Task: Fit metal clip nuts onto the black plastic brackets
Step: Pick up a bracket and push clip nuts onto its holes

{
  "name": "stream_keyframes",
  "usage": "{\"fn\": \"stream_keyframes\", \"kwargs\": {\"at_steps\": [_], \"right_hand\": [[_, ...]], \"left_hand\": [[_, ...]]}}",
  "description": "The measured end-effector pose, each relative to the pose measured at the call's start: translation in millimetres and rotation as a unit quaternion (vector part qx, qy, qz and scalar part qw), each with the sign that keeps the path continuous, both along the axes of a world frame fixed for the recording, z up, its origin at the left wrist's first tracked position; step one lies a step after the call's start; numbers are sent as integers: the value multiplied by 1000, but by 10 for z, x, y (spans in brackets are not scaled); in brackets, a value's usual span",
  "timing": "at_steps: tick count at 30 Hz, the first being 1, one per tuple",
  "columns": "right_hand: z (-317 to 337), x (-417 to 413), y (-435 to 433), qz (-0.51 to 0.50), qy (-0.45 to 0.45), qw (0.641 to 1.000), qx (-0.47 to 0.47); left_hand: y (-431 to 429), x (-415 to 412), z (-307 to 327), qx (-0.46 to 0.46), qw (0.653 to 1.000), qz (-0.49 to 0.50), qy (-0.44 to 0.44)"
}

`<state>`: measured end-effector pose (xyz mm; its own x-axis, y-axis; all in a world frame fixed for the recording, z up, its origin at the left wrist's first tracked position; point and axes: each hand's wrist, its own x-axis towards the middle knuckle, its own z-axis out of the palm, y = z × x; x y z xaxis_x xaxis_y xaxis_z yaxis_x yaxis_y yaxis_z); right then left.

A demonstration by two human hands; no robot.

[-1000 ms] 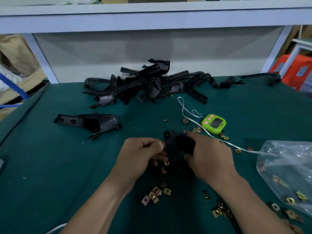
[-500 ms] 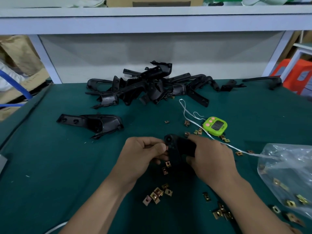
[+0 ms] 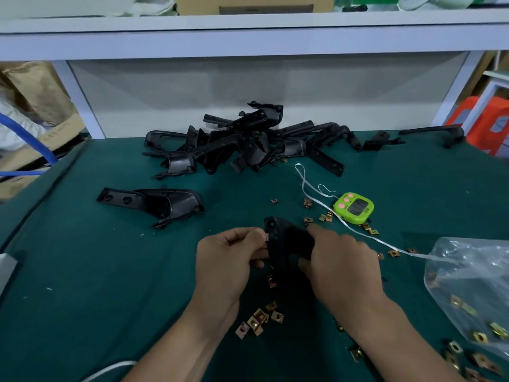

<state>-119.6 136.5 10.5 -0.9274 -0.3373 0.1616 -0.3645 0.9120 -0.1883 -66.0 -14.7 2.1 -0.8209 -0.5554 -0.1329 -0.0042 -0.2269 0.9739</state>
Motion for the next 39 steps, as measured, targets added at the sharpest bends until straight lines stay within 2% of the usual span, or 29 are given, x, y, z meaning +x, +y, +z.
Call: {"fn": "stream_keyframes", "kwargs": {"at_steps": [9, 22, 27, 31, 33, 37, 39], "right_hand": [[55, 44, -32, -12, 1, 999, 37], [-20, 54, -19, -29, -27, 999, 26], [-33, 31, -24, -25, -27, 999, 21], [-65, 13, -25, -28, -25, 999, 13], [-88, 4, -23, -31, -27, 999, 6], [-109, -15, -2, -42, -33, 998, -25], [-107, -26, 3, -51, -30, 997, -39]], "left_hand": [[58, 29, 22, 99, 994, 39, -15], [162, 101, 18, -59, 998, 32, 1], [240, 151, 15, -131, 991, -14, 38], [261, 173, 27, -146, 988, -23, 47], [231, 167, 29, -135, 989, -43, 42], [205, 139, 21, -15, 997, -76, 20], [232, 147, 31, -12, 994, -101, 28]]}}
